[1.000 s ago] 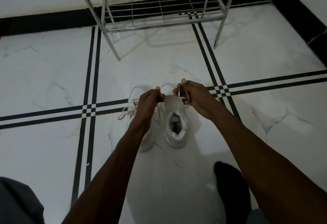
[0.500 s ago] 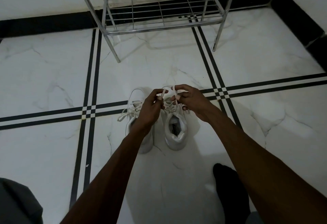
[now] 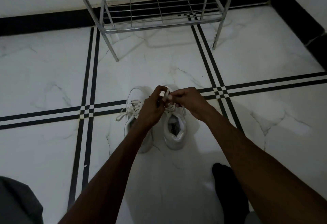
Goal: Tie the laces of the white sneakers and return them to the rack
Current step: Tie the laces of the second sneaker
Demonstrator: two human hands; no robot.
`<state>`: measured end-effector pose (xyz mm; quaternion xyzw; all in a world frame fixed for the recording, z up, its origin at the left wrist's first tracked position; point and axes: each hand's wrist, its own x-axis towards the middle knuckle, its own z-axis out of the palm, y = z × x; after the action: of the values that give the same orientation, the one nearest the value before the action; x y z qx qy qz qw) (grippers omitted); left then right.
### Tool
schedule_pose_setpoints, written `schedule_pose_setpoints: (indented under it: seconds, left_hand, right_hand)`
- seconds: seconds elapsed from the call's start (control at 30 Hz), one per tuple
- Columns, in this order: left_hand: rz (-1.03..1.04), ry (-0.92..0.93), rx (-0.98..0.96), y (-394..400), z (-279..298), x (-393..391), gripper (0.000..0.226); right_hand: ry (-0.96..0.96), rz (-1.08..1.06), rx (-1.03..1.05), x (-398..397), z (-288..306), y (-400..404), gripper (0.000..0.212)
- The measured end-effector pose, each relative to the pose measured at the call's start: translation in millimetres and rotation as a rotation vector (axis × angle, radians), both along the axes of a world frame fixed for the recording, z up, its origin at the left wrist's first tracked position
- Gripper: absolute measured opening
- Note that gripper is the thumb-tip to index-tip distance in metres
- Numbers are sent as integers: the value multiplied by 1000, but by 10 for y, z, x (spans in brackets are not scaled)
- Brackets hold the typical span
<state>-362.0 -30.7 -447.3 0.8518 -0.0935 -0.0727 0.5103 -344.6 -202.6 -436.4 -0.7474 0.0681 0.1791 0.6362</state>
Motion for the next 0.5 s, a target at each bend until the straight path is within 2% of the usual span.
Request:
schedule_pose_setpoints:
  seconds: [0.07,0.27,0.4,0.5]
  left_hand:
    - [15,-13,45,-6,-1,15,10]
    - [1,-7,55,7,-35,30,56]
    - [37,97,-106,35,-87,52,74]
    - [83,167,-208,87,-112,71,75]
  right_hand:
    - [-18,71,6,-2,16,-14,23]
    - [-30,3,13,11,2,25,32]
    - [34,-149,115,-5,-27,80,21]
    - [44,-51,120,-16,-12,15,22]
